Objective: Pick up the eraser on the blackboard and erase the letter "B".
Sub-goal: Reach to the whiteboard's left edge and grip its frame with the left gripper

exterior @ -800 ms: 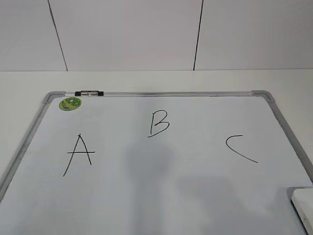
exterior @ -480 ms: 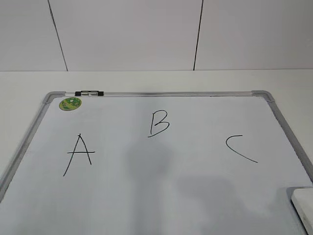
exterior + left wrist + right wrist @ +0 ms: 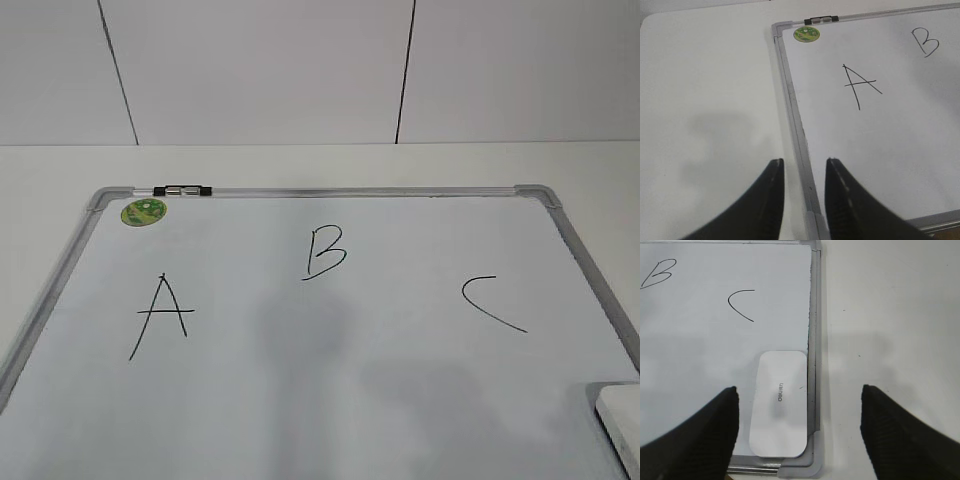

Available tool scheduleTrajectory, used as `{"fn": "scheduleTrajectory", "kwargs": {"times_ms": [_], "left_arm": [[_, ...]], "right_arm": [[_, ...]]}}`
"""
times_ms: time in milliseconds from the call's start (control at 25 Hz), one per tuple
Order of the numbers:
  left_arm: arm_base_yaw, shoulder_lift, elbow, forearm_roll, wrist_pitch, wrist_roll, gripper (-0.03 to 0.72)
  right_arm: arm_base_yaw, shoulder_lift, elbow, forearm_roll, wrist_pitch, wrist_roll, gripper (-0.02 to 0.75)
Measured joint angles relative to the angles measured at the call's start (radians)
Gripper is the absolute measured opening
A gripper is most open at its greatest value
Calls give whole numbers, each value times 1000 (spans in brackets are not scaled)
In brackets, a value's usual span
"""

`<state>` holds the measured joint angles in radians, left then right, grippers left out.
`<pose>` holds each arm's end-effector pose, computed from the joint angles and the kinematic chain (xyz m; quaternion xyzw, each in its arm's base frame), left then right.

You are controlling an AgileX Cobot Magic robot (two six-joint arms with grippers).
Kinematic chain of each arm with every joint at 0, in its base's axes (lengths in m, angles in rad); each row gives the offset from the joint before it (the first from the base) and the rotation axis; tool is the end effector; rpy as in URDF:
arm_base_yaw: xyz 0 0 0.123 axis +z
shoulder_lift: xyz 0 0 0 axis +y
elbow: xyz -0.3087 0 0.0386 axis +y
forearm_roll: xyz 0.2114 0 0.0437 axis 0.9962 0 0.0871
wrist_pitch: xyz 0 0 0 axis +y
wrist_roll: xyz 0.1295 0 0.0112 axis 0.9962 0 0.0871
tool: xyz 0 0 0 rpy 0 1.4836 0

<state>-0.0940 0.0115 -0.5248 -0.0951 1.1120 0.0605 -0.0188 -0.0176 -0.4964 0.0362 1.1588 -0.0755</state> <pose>-0.0334 -0.0080 0.2437 0.0699 0.8592 -0.0559 0.5038 -0.0365 0.0050 0.2293 -0.0265 0.8739 -0.0049 0.4854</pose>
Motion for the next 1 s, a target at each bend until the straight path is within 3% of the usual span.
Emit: {"fn": "scheduleTrajectory", "kwargs": {"times_ms": [1000], "left_arm": [[0,7,0,-2,0,0,223]], "right_arm": [[0,0,0,4,0,0,584]]}}
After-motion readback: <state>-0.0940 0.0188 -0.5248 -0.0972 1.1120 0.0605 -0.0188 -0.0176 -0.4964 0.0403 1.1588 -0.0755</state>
